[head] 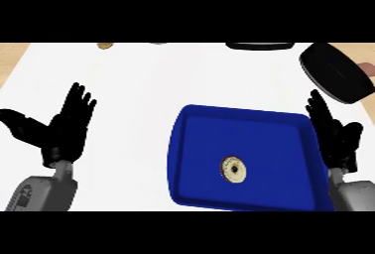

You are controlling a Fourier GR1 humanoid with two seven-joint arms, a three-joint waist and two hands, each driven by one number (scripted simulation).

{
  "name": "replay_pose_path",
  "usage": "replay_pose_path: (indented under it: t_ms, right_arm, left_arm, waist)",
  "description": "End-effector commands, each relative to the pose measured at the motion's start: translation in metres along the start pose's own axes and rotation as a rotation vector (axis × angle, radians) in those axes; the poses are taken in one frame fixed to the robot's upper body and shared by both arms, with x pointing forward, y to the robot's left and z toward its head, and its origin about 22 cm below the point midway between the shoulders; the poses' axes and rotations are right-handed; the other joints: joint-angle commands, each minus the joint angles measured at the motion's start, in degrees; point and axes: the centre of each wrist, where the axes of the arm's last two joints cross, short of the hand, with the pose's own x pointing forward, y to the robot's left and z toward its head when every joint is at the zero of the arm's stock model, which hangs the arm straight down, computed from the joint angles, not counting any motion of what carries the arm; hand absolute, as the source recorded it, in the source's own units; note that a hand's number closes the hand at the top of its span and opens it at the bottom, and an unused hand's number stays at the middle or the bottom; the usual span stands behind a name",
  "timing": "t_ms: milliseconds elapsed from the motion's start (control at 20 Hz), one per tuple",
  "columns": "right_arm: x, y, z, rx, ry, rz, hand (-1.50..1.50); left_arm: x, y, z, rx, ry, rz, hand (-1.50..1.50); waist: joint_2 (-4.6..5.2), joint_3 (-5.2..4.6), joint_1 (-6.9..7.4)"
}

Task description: Pick the cupcake from the tray and place it in the pot

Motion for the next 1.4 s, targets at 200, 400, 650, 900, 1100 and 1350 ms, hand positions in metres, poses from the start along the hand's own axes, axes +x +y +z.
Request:
replay_pose_path:
  t_ms: [200,400,650,900,1100,1350]
  right_arm:
    - [0.087,0.007,-0.025,0.537,-0.441,-0.19,1.5]
    - [0.06,-0.081,-0.032,0.333,-0.509,0.239,-1.5]
    - [0.035,-0.082,-0.021,0.596,-0.749,0.239,-1.5]
    - [0.026,-0.088,-0.024,0.662,-0.78,0.448,-1.5]
    - [0.061,-0.09,-0.014,0.751,-0.69,0.641,-1.5]
    - [0.086,-0.045,0.006,0.824,-0.656,0.797,-1.5]
  left_arm:
    - [0.04,-0.001,-0.008,-0.078,-0.285,-0.164,0.0]
    - [0.037,0.007,-0.003,-0.137,-0.332,-0.2,0.0]
    - [0.032,0.003,-0.007,-0.141,-0.328,-0.202,0.0]
    - [0.042,-0.011,-0.015,-0.137,-0.356,-0.212,0.0]
    - [0.04,0.007,-0.01,-0.129,-0.333,-0.21,0.0]
    - [0.032,0.01,-0.015,-0.125,-0.317,-0.197,0.0]
  waist:
    - [-0.01,0.94,2.34]
    - [0.72,0.72,1.31]
    - [0.58,0.73,0.9]
    - [0.49,0.63,0.84]
    - [0.16,0.52,0.51]
    - [0.15,0.48,0.13]
